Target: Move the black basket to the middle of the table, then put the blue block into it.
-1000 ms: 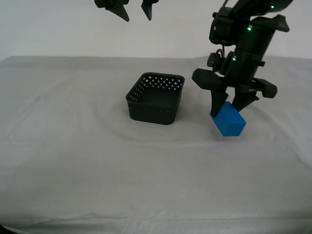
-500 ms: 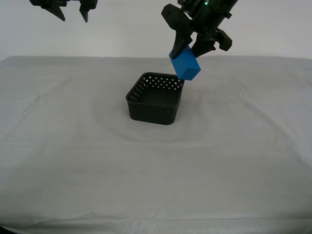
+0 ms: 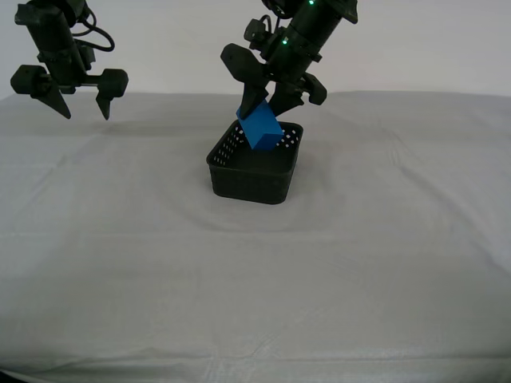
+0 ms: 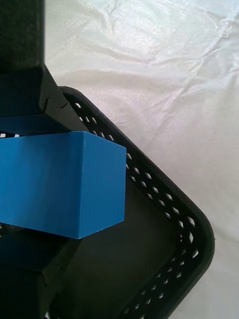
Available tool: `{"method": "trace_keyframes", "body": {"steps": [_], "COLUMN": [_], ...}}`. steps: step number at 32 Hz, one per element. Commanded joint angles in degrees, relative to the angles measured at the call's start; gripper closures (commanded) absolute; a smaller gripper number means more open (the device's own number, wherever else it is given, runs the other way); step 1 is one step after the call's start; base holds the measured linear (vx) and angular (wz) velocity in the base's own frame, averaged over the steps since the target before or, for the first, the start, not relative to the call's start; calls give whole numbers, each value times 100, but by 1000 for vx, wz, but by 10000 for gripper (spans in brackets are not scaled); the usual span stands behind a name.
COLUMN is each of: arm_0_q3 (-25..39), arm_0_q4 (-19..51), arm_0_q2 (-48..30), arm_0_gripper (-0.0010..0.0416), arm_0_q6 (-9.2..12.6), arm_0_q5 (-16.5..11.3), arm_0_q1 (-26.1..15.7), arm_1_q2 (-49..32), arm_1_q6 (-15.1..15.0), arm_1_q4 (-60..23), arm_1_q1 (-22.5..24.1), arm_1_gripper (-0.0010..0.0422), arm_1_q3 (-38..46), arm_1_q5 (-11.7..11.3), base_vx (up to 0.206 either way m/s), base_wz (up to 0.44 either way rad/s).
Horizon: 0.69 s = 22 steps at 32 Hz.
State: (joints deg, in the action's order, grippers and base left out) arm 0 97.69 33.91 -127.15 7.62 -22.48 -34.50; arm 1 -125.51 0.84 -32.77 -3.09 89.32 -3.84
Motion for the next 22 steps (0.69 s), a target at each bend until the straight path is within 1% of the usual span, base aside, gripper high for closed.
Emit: {"method": "trace_keyframes", "body": {"steps": [1, 2, 3, 5, 6, 8, 10, 12, 13, 14, 15, 17, 22], "arm_0_q3": [4, 4, 4, 4, 4, 4, 4, 7, 7, 4, 4, 4, 7], "arm_0_q4": [35, 44, 90, 101, 101, 103, 103, 103, 103, 103, 98, 94, 90], "arm_0_q2": [4, 4, 4, 4, 4, 4, 4, 4, 4, 4, 4, 4, 4], "arm_0_gripper": [329, 319, 277, 241, 215, 133, 60, 18, 4, 1, 14, 26, 41], "arm_0_q6": [-15, -13, -15, -17, -17, -15, -15, -15, -15, -15, -15, -13, -13], "arm_0_q5": [-17, -17, -17, -20, -20, -17, -17, -17, -17, -17, -17, -17, -17], "arm_0_q1": [-7, -7, -7, -7, -7, -7, -7, -7, -7, -7, -7, -7, -7], "arm_1_q2": [-4, -4, -4, -4, -4, -4, -4, -4, -4, -4, -4, -4, -4], "arm_1_q6": [-22, -22, -22, -17, -7, -2, -2, -2, -4, -4, -4, -4, -2], "arm_1_q4": [-9, -7, -9, -11, -9, 0, 17, 17, 22, 28, 35, 46, 79], "arm_1_q1": [-7, -9, -13, -15, -15, -17, -20, -20, -17, -17, -20, -20, -20], "arm_1_gripper": [62, 62, 62, 62, 62, 62, 62, 62, 62, 62, 62, 62, 62], "arm_1_q3": [-9, -9, -9, -9, -9, -9, -9, -9, -9, -9, -9, -9, -9], "arm_1_q5": [-4, -4, -4, -4, -4, -4, -4, -4, -4, -4, -4, -4, -4], "base_vx": [0, 0, 0, 0, 0, 0, 0, 0, 0, 0, 0, 0, 0], "base_wz": [0, 0, 0, 0, 0, 0, 0, 0, 0, 0, 0, 0, 0]}}
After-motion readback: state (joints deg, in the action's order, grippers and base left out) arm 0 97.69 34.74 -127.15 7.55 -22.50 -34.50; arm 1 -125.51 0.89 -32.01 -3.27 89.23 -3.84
